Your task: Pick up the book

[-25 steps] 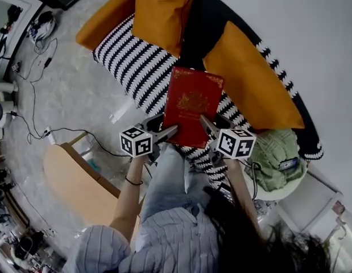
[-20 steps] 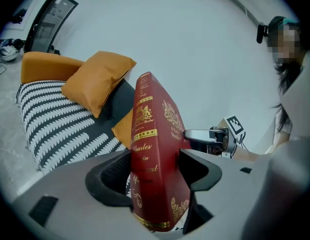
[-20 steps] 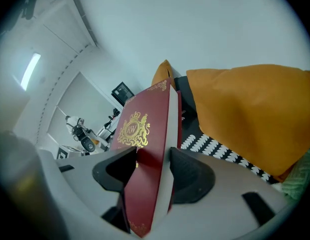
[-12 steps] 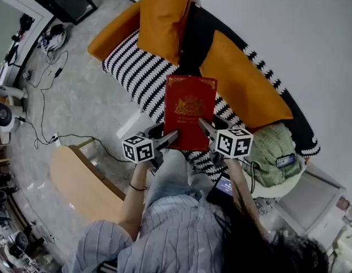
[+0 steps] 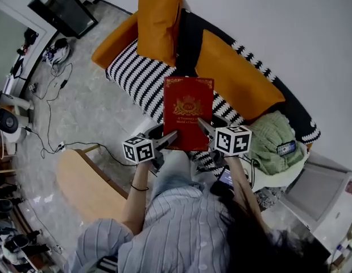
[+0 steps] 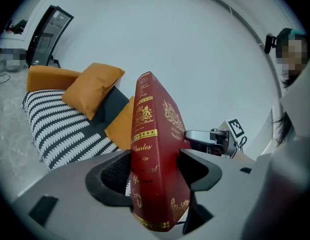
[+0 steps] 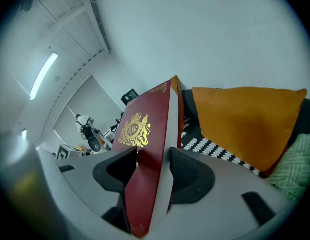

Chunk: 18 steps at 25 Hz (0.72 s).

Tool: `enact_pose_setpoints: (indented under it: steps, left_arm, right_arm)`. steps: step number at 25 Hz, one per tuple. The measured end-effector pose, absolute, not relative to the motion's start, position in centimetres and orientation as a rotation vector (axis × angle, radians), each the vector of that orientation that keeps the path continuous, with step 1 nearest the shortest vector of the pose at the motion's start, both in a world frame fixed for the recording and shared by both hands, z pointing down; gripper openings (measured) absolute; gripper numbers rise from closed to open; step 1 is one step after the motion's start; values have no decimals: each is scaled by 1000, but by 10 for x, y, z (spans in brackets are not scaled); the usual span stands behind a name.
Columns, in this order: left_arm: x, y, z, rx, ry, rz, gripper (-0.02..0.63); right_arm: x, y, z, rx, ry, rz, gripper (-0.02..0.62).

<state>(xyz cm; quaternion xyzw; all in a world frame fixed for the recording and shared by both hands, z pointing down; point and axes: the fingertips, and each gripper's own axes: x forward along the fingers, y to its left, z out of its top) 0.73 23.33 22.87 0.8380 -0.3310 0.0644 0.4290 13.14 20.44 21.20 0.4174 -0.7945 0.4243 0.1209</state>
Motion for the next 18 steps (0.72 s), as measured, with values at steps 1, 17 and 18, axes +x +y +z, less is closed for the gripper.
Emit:
enact_pose_setpoints:
  steps: [1,17,18]
  left_arm:
    - [11,238,227,2099,-824,163,309]
    - [27,331,205,2073,-898,93,308]
    - [27,334,204,2072,-902,93,308]
  right_arm:
    - [135,210,210,1229,-2324,1240,218]
    - [151,293,188,1183,-2367,1216,216]
    - [150,296,187,1179,-2372,1212,216]
